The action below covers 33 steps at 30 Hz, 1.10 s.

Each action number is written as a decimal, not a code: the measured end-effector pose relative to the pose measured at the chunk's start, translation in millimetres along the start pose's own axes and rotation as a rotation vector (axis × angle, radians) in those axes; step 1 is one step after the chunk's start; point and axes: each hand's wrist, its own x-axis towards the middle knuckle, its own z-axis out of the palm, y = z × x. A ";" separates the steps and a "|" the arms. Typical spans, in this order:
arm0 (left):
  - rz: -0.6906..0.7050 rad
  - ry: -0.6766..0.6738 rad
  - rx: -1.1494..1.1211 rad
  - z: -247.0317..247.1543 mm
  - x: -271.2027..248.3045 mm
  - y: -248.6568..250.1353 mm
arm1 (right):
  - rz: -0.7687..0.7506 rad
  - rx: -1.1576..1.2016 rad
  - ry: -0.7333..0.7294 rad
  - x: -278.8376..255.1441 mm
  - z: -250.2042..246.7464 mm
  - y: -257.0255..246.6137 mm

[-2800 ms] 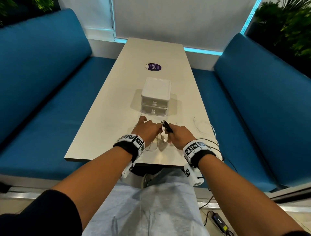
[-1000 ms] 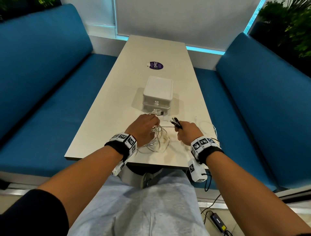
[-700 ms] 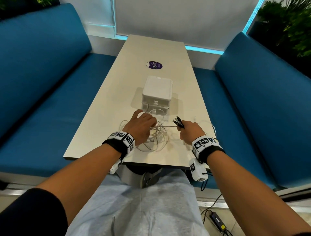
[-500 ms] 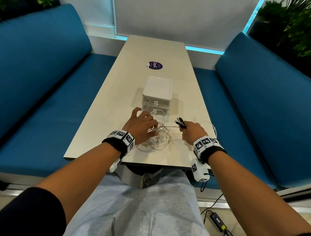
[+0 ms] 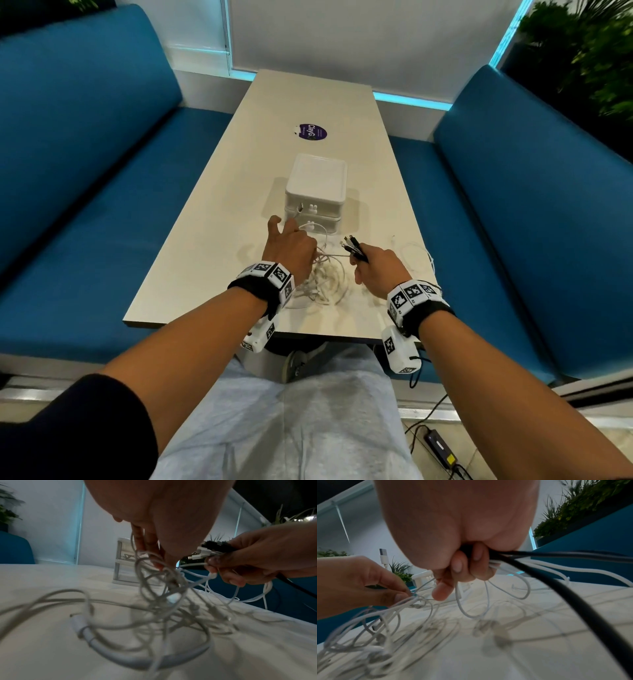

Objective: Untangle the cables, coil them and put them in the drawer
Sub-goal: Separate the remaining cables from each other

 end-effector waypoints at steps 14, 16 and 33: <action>-0.094 -0.050 -0.164 -0.9 1.1 -17.9 | 0.120 -0.125 0.038 -0.6 -3.7 4.2; -0.051 -0.061 -0.129 -2.4 3.1 -13.9 | 0.112 -0.126 0.032 0.7 -1.7 1.0; -0.072 -0.093 -0.201 -7.9 5.1 -22.8 | 0.177 -0.161 0.008 3.6 -1.5 10.9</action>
